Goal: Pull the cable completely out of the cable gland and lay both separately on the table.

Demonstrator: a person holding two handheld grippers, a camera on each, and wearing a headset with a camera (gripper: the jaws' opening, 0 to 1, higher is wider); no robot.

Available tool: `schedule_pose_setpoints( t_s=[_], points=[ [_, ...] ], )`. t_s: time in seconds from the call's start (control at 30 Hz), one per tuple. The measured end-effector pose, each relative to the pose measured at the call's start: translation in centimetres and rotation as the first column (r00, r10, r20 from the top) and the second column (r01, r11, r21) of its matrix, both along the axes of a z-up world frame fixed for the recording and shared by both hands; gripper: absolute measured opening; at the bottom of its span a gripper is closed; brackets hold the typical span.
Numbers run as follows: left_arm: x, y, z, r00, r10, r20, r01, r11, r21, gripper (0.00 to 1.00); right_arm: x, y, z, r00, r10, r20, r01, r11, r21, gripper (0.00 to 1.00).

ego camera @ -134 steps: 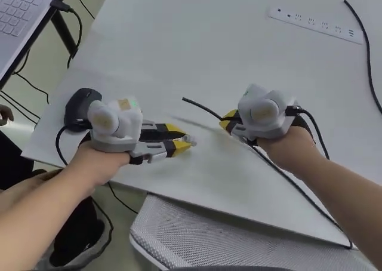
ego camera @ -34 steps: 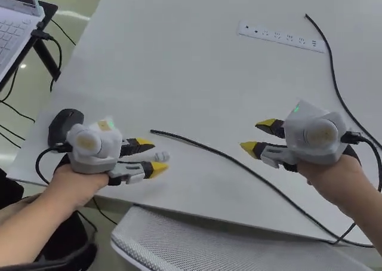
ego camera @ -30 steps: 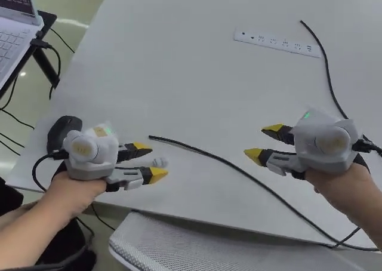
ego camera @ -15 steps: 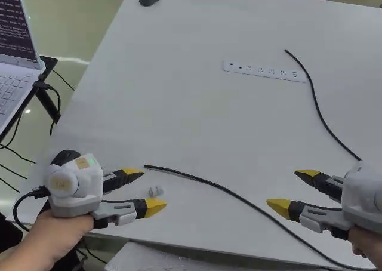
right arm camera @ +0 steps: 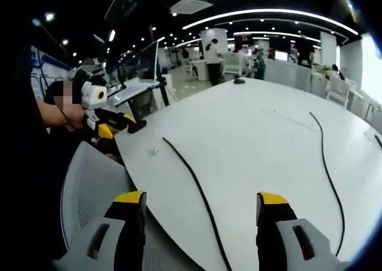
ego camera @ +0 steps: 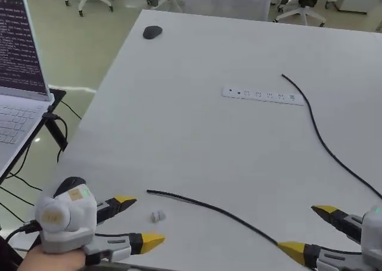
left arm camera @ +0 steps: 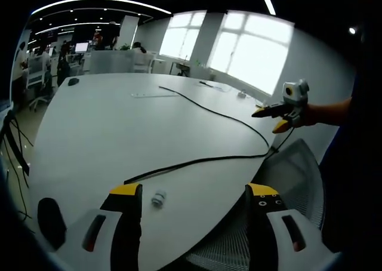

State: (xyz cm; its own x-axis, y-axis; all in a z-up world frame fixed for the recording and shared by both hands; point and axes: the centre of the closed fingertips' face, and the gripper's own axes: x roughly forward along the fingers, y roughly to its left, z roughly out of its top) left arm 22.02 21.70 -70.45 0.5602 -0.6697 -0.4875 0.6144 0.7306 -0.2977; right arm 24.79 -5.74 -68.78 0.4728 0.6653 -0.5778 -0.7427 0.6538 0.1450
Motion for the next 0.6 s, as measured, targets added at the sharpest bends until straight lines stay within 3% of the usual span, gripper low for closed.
schedule_pose_setpoints(
  t_s=[0.17, 0.23, 0.3, 0.53, 0.6],
  points=[
    [-0.5, -0.2, -0.1, 1.0, -0.009, -0.001, 0.01, 1.0, 0.024, 0.76, -0.5, -1.1, -0.8, 1.0, -0.016, -0.024, 0.017, 1.0, 0.02, 0.82],
    [-0.8, 0.0, -0.7, 0.999, -0.005, -0.033, 0.006, 0.999, 0.031, 0.78, -0.9, -1.4, -1.2, 0.999, -0.019, -0.042, 0.02, 0.999, 0.028, 0.86],
    [-0.8, 0.0, -0.8, 1.0, -0.008, -0.029, 0.009, 0.999, 0.037, 0.8, -1.1, -1.7, -1.7, 0.999, -0.016, -0.051, 0.017, 1.0, 0.025, 0.88],
    [-0.7, -0.2, -1.5, 0.997, 0.0, -0.079, 0.003, 0.999, 0.041, 0.9, -1.4, -2.4, -2.6, 0.997, -0.011, -0.081, 0.013, 1.0, 0.021, 0.95],
    [-0.7, -0.2, -1.3, 0.997, 0.003, -0.079, 0.001, 0.999, 0.046, 0.91, -1.4, -2.3, -2.6, 0.996, -0.012, -0.09, 0.015, 0.999, 0.034, 0.97]
  ],
)
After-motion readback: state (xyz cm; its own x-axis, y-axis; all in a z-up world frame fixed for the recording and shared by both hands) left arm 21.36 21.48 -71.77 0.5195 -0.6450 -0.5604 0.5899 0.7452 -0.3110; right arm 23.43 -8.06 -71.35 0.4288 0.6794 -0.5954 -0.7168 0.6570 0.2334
